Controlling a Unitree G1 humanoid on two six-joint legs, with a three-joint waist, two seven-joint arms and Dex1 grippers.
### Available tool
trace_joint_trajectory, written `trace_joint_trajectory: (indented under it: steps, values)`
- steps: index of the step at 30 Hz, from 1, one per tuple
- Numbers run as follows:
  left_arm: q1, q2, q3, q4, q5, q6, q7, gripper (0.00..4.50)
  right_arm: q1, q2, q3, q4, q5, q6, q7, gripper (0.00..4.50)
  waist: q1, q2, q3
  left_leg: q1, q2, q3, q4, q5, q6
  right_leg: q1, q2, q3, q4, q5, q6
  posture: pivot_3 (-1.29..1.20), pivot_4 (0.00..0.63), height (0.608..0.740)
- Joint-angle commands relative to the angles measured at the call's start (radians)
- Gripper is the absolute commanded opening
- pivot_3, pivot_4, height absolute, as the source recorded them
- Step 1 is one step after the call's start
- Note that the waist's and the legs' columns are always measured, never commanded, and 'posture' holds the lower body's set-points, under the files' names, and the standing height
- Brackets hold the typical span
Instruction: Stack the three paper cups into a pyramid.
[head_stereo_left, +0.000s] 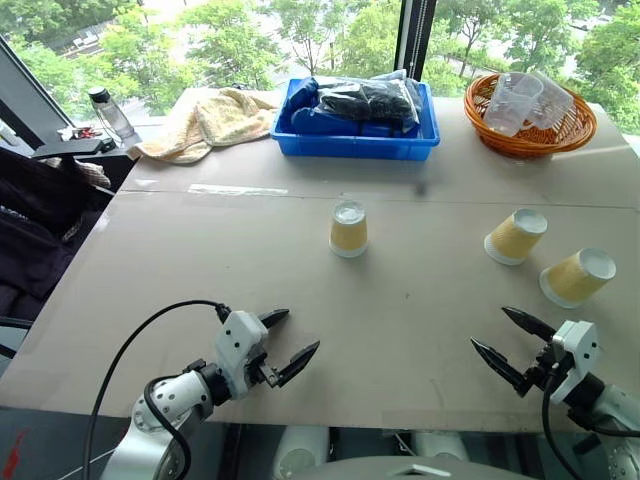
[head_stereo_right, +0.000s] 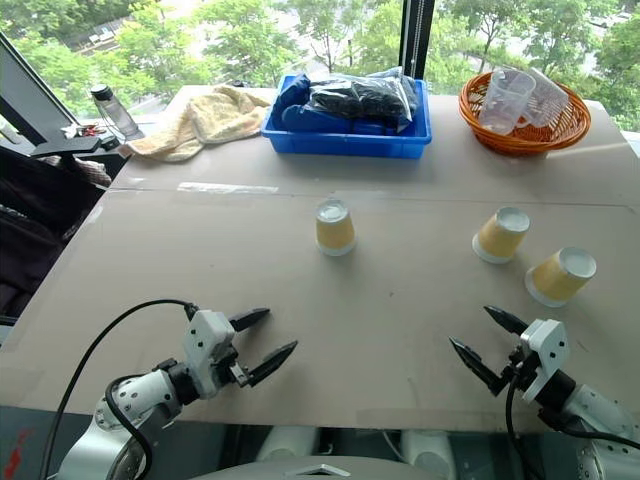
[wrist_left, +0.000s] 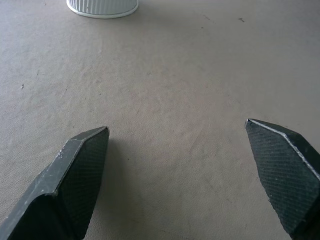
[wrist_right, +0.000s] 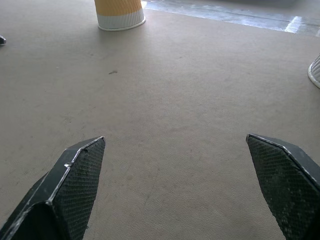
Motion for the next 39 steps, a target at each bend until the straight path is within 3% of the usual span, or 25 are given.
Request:
trace_joint_trajectory:
  steps: [1, 30, 35, 39]
  values:
    - [0.026, -0.019, 0.004, -0.047, -0.007, -0.015, 0.018, 4.5, -0.039, -0.031, -0.008, 0.028, 0.002, -0.005, 0.024, 4.47, -0.001, 0.0, 0.0, 0.0, 0.0, 0.0, 0.0, 0.0, 0.0, 0.0, 0.0, 0.0, 0.0, 0.0, 0.0, 0.0, 0.15, 0.733]
    - [-0.03, -0.009, 0.017, -0.025, -0.025, -0.047, -0.024, 4.5, -0.081, -0.031, -0.048, 0.075, 0.032, -0.033, -0.023, 4.47, 0.0, 0.0, 0.0, 0.001, 0.0, 0.002, 0.001, 0.0, 0.0, 0.0, 0.002, 0.002, 0.0, 0.0, 0.0, 0.0, 0.15, 0.733]
    - [-0.096, 0.027, 0.068, -0.067, -0.123, 0.007, -0.061, 4.5, -0.115, -0.007, -0.152, 0.091, 0.063, -0.055, -0.101, 4.47, 0.0, 0.0, 0.0, 0.001, 0.0, 0.002, 0.002, 0.0, 0.0, 0.0, 0.002, 0.002, 0.001, 0.0, 0.0, 0.0, 0.15, 0.733]
    - [-0.203, 0.152, 0.11, -0.115, -0.248, 0.078, -0.191, 4.5, -0.134, -0.004, -0.26, 0.064, 0.063, -0.097, -0.179, 4.47, 0.002, 0.0, 0.0, 0.001, 0.0, 0.001, 0.002, 0.0, 0.0, 0.0, 0.003, 0.001, 0.001, 0.0, 0.0, 0.0, 0.15, 0.733]
